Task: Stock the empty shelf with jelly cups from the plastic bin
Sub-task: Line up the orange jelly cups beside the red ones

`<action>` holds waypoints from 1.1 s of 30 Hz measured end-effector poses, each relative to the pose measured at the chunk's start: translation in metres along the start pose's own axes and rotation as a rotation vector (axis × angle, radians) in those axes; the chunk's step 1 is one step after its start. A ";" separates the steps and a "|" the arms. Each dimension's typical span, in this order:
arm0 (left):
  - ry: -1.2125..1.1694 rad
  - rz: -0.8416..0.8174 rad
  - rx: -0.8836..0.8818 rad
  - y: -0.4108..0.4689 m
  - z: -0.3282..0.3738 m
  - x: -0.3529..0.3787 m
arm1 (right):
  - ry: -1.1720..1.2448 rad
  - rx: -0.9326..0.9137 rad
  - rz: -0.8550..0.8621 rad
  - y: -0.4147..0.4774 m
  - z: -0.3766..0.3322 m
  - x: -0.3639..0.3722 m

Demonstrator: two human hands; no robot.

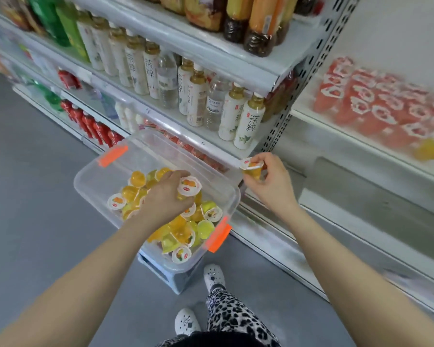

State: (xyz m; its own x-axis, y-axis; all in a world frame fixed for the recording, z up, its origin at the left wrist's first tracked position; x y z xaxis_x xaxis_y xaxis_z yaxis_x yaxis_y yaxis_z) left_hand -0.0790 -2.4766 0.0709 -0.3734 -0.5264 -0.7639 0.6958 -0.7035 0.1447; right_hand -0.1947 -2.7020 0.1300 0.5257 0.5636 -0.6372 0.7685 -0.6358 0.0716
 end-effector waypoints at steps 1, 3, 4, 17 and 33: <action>-0.035 0.017 0.026 0.003 0.015 -0.002 | 0.004 0.014 0.037 -0.002 0.003 -0.015; -0.122 0.024 0.071 0.013 0.047 -0.003 | -0.006 0.033 0.107 -0.005 0.007 -0.047; -0.148 0.015 0.092 0.019 0.064 -0.002 | -0.009 0.043 0.141 -0.007 0.008 -0.064; -0.275 -0.081 0.440 0.107 0.297 0.040 | -0.037 0.062 0.511 -0.021 0.034 -0.289; -0.087 0.135 0.556 0.221 0.470 0.105 | -0.118 0.252 0.480 0.074 0.186 -0.461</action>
State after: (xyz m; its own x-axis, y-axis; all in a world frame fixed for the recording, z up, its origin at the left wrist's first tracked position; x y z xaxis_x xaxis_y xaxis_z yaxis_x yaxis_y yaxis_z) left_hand -0.2531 -2.9116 0.3187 -0.3686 -0.6499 -0.6647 0.3228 -0.7600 0.5641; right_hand -0.4483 -3.1069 0.2866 0.7398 0.1252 -0.6611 0.3339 -0.9213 0.1991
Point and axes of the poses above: each hand's wrist, its own y-axis towards the middle knuckle, its own x-axis out of the palm, z = x × y, the point moved 10 cm from there along y, towards the middle knuckle, and after that the axes turned 11 degrees about x, right-handed, at the moved point
